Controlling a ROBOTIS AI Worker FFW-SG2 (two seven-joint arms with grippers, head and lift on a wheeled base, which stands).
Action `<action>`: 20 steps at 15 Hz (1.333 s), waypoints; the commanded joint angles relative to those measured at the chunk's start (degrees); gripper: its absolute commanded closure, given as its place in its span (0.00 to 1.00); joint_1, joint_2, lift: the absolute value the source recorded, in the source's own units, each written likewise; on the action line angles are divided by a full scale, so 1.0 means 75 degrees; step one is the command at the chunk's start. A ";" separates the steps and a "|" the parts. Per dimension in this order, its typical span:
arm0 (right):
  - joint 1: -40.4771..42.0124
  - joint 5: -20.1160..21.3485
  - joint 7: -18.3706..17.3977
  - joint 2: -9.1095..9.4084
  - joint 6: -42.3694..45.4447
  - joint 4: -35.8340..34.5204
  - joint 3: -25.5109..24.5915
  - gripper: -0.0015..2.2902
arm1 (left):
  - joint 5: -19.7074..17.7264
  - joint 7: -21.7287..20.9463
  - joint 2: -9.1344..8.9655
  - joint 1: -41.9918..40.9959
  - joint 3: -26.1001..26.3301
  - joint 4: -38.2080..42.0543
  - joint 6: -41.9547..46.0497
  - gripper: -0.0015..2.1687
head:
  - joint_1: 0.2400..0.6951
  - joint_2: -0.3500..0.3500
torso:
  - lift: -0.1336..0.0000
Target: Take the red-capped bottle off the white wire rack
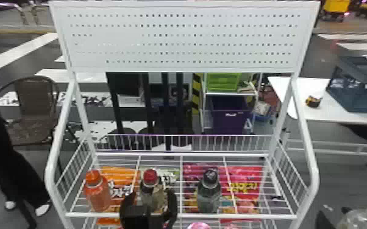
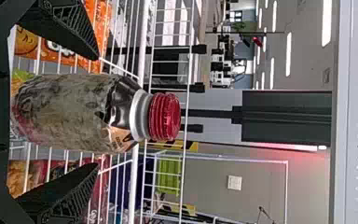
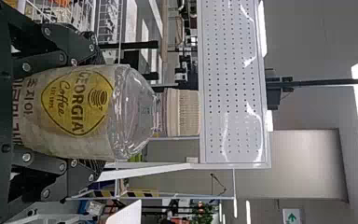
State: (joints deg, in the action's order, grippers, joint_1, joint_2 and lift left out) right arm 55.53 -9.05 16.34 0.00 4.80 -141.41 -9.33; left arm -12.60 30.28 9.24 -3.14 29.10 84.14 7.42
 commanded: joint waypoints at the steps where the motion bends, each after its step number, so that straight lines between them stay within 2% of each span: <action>1: 0.0037 -0.0001 0.0000 0.0007 0.0021 -0.0001 -0.0021 0.60 | -0.0008 -0.0029 -0.0037 0.0325 -0.0001 -0.0472 0.0000 0.04 | 0.57 0.50 | 1.00; 4: 0.0096 -0.0024 0.0000 0.0007 0.0045 -0.0013 -0.0080 0.60 | -0.0019 -0.0112 -0.0037 0.0454 -0.0024 -0.0695 0.0024 0.06 | 0.57 0.50 | 1.00; 5: 0.0096 -0.0024 0.0000 0.0007 0.0045 -0.0001 -0.0091 0.60 | -0.0019 -0.0299 -0.0013 0.0442 -0.0048 -0.0672 0.0024 0.22 | 0.57 0.50 | 1.00; 6: 0.0084 -0.0024 0.0000 0.0007 0.0021 0.0034 -0.0091 0.60 | -0.0019 -0.0334 -0.0001 0.0419 -0.0048 -0.0601 0.0070 0.56 | 0.57 0.50 | 1.00; 7: 0.0061 -0.0024 0.0000 0.0007 0.0021 0.0046 -0.0091 0.60 | -0.0019 -0.0264 -0.0013 0.0372 -0.0048 -0.0531 0.0094 0.85 | 0.57 0.50 | 1.00; 8: 0.0025 -0.0024 0.0000 0.0007 -0.0026 0.0057 -0.0091 0.60 | -0.0019 -0.0217 -0.0013 0.0290 -0.0048 -0.0379 0.0070 0.99 | 0.57 0.50 | 1.00; 13: -0.0197 0.0023 0.0000 0.0007 -0.0354 0.0128 -0.0068 0.60 | 0.0074 -0.0100 0.0151 -0.0483 -0.0118 0.0934 0.0047 0.99 | 0.57 0.50 | 1.00; 16: -0.0314 0.0058 0.0000 0.0007 -0.0518 0.0116 -0.0045 0.60 | 0.0121 0.0158 0.0467 -0.1210 -0.0165 0.2129 -0.0211 0.99 | 0.57 0.50 | 1.00; 17: -0.0361 0.0058 0.0000 0.0007 -0.0588 0.0116 -0.0045 0.60 | 0.0274 0.0205 0.0585 -0.1573 -0.0224 0.2645 -0.0422 0.99 | 0.57 0.50 | 1.00; 20: -0.0455 0.0081 0.0000 0.0007 -0.0799 0.0116 -0.0033 0.60 | 0.1293 0.0322 0.0772 -0.2804 -0.0540 0.4086 -0.0773 0.98 | 0.57 0.50 | 1.00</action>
State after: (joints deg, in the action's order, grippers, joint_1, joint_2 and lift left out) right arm 52.45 -8.52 16.34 0.00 -0.45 -140.51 -9.64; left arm -6.34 32.56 14.48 -20.00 26.29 110.14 2.11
